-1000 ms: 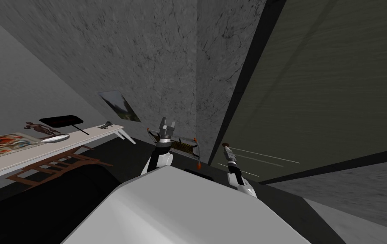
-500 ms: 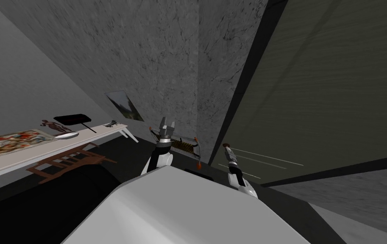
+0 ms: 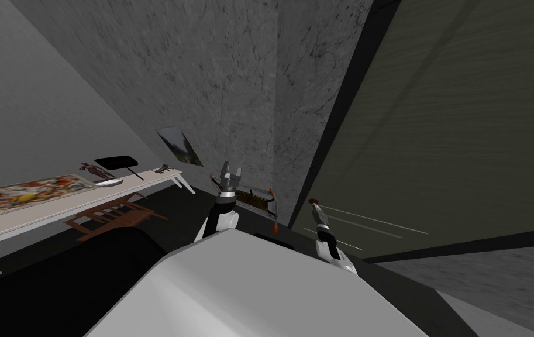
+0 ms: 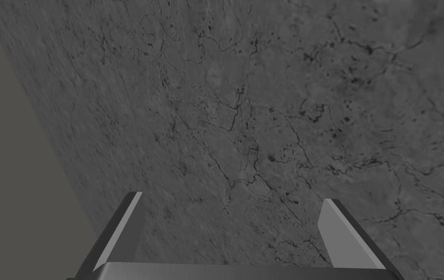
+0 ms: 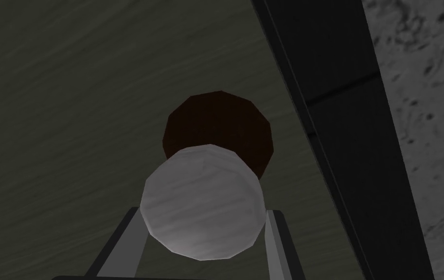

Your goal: Pull the door open

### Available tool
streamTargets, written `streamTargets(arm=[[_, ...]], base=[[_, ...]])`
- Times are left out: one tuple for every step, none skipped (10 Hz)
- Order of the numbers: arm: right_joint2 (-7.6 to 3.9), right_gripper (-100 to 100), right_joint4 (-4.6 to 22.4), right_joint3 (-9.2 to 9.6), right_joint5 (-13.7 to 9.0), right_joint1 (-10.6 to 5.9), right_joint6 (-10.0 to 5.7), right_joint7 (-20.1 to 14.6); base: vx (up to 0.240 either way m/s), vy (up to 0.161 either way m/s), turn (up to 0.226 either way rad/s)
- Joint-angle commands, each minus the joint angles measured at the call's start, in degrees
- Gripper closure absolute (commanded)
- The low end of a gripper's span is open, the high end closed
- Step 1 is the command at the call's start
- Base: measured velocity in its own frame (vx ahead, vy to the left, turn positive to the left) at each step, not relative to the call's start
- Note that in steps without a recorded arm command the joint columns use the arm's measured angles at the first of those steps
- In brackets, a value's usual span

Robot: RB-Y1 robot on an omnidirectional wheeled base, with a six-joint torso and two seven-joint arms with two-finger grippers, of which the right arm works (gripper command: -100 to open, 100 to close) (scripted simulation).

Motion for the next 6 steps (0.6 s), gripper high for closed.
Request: streamTargets(arm=[[0.23, 100, 1.30, 0.32, -0.55, -0.09, -0.45, -2.86], [0.14, 100, 1.10, 0.38, -1.08, 0.18, -0.44, -4.40], [0.14, 100, 1.10, 0.38, -1.08, 0.18, -0.44, -5.08], [0.04, 100, 0.88, 0.43, -1.64, 0.47, -0.43, -7.14], [-0.07, 100, 0.63, 0.50, -2.25, 0.79, -0.42, -8.69], [-0.07, 100, 0.63, 0.50, -2.25, 0.79, -0.42, -9.61]], base=[[-0.026, -0.011, 0.085], [-0.038, -0.013, 0.083], [-0.022, -0.009, 0.030], [-0.019, -0.008, 0.080], [-0.032, -0.017, 0.136], [-0.025, -0.018, 0.040]])
